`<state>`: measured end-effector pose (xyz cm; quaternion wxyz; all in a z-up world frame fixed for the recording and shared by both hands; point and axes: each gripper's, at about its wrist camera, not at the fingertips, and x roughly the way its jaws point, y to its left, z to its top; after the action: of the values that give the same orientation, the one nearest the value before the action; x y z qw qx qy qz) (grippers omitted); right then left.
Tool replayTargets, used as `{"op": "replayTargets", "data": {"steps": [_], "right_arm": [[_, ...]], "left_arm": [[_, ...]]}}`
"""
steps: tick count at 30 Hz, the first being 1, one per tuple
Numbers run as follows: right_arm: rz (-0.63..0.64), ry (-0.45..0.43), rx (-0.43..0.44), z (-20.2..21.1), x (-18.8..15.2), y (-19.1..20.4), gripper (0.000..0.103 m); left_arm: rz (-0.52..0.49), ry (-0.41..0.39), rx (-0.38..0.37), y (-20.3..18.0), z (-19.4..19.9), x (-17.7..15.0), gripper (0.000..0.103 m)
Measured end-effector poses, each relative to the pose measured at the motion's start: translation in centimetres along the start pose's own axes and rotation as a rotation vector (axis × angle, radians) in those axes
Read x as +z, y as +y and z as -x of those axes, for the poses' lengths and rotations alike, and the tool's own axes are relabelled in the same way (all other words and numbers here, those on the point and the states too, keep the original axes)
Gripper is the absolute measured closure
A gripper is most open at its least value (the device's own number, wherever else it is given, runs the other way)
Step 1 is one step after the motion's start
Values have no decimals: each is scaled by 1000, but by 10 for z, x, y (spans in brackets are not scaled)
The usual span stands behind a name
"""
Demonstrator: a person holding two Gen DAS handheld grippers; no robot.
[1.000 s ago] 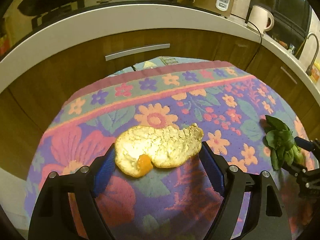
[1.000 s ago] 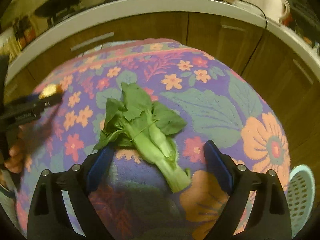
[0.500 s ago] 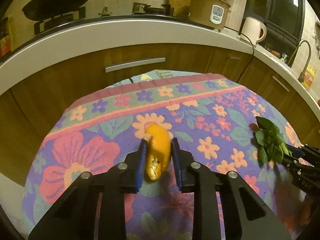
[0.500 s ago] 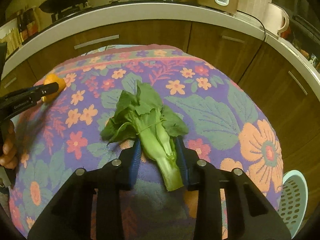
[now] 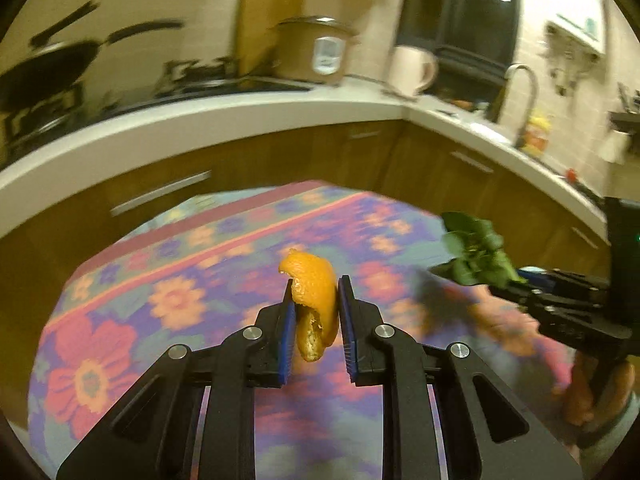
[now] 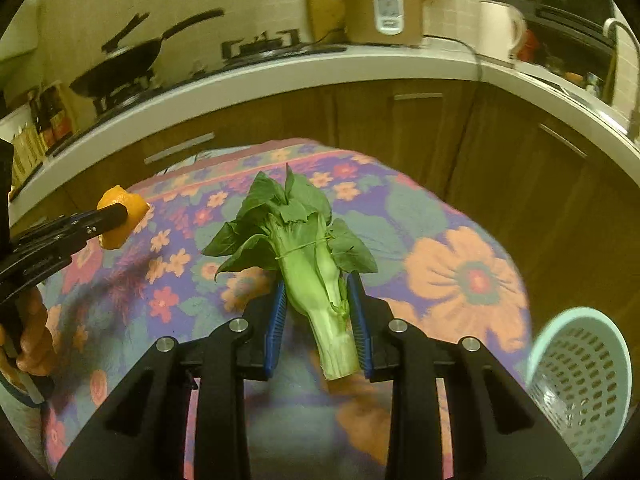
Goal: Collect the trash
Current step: 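Carry peel and bok choy to the blue basket and open both tools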
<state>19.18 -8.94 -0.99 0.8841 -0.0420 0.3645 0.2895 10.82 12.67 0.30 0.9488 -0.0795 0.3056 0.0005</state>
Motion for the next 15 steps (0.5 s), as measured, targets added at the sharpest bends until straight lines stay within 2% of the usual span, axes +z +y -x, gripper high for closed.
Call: {"op": "replayTargets", "data": {"steps": [8, 15], "right_arm": [[-79, -47, -72, 53, -17, -59, 76], [-176, -72, -133, 86, -38, -117, 76]], "left_arm": [[-74, -4, -148, -76, -9, 17, 85], [-159, 22, -225, -149, -27, 24, 85]]}}
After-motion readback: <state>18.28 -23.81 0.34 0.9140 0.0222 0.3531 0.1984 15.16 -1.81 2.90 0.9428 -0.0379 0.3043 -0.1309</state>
